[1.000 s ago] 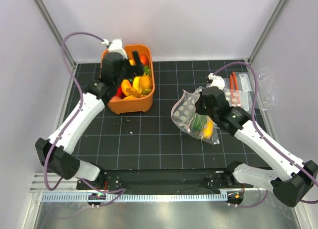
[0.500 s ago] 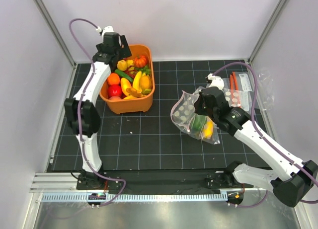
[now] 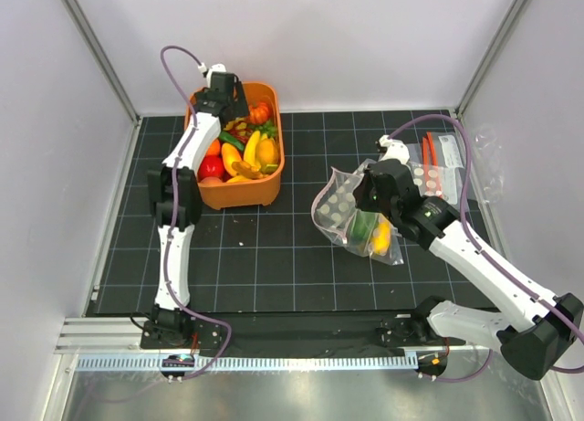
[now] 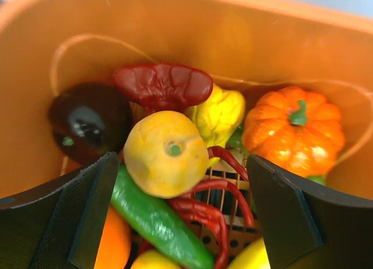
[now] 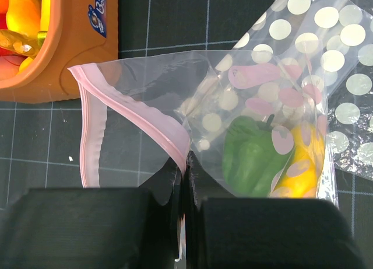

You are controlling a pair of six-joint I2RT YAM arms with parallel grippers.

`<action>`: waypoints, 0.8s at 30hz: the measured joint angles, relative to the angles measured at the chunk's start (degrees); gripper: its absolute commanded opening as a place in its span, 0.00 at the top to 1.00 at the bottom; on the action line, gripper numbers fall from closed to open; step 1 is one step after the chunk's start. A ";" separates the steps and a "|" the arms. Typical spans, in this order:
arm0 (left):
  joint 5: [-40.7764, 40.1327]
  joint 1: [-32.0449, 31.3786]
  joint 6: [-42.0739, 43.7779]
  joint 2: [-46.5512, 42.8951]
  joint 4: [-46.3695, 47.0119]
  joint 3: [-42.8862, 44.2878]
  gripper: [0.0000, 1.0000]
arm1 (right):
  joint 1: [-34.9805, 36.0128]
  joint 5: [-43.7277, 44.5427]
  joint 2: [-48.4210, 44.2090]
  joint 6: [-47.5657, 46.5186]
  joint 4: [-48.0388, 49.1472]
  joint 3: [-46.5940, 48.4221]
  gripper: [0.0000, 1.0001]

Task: Place the food in the zip-top bag and seal the zipper
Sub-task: Pick up the fake fruit from the bin.

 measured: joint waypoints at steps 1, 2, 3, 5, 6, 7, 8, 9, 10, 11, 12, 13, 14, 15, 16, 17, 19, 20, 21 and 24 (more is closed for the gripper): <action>0.26 0.13 -0.09 0.87 0.00 0.26 0.06 | 0.00 0.00 0.11 0.00 0.04 0.00 0.99; 0.55 0.28 -0.28 1.64 -0.04 0.26 0.07 | 0.00 0.02 0.28 0.00 0.04 0.00 0.99; 0.98 0.46 -0.42 2.29 -0.20 0.26 0.10 | 0.00 0.04 0.46 0.00 0.04 0.00 0.99; 1.77 0.81 -0.79 3.21 -0.33 0.26 0.19 | 0.00 0.04 0.79 0.00 0.04 -0.02 0.99; 2.23 1.01 -1.14 3.50 -0.33 0.26 0.23 | 0.00 0.07 0.87 0.00 0.04 -0.02 0.99; 2.56 1.18 -1.44 3.61 -0.33 0.24 0.29 | 0.00 0.07 0.94 0.00 0.07 -0.04 0.99; 2.91 1.40 -1.66 3.61 -0.33 0.22 0.42 | 0.00 0.09 0.98 0.00 0.07 -0.07 0.99; 3.39 1.60 -2.10 3.52 -0.17 0.20 0.48 | 0.00 0.11 1.01 0.00 0.07 -0.07 0.99; 3.80 1.73 -1.95 3.41 -0.07 0.11 0.53 | 0.00 0.11 1.01 0.00 0.07 -0.07 0.99; 4.31 1.90 -2.05 3.19 0.04 -0.28 0.59 | 0.00 0.17 1.01 0.00 0.07 -0.07 0.99; 4.76 1.97 -2.29 2.89 0.15 -0.83 0.60 | 0.00 0.26 1.01 0.00 0.07 -0.07 0.99; 5.27 2.05 -2.27 2.36 0.48 -1.70 0.60 | 0.00 0.33 1.01 0.00 0.07 -0.07 0.99; 5.90 2.12 -2.54 1.42 1.25 -3.30 0.60 | 0.00 0.42 1.01 0.00 0.04 -0.07 0.99; 6.69 2.19 -2.84 0.07 2.29 -5.35 0.60 | 0.00 0.46 1.01 -0.02 0.04 -0.07 0.99; 7.69 2.23 -3.13 -2.01 3.50 -8.22 0.60 | 0.00 0.48 1.01 -0.02 0.07 -0.07 0.99; 8.85 2.23 -3.39 -4.24 4.24 -11.04 0.60 | 0.00 0.50 1.01 -0.02 0.07 -0.07 0.99; 11.28 2.23 -4.26 -9.18 5.77 -16.52 0.60 | 0.00 0.63 1.01 -0.02 0.07 -0.09 0.99; 12.92 2.21 -4.76 -12.17 6.05 -19.61 0.60 | 0.00 0.70 1.01 -0.02 0.07 -0.09 0.99; 15.06 2.19 -5.05 -15.58 6.73 -22.82 0.60 | 0.00 0.70 1.01 -0.02 0.07 -0.09 0.99; 19.56 1.70 -6.12 -24.33 9.27 -30.08 0.60 | 0.00 0.66 1.01 -0.02 0.13 -0.15 0.99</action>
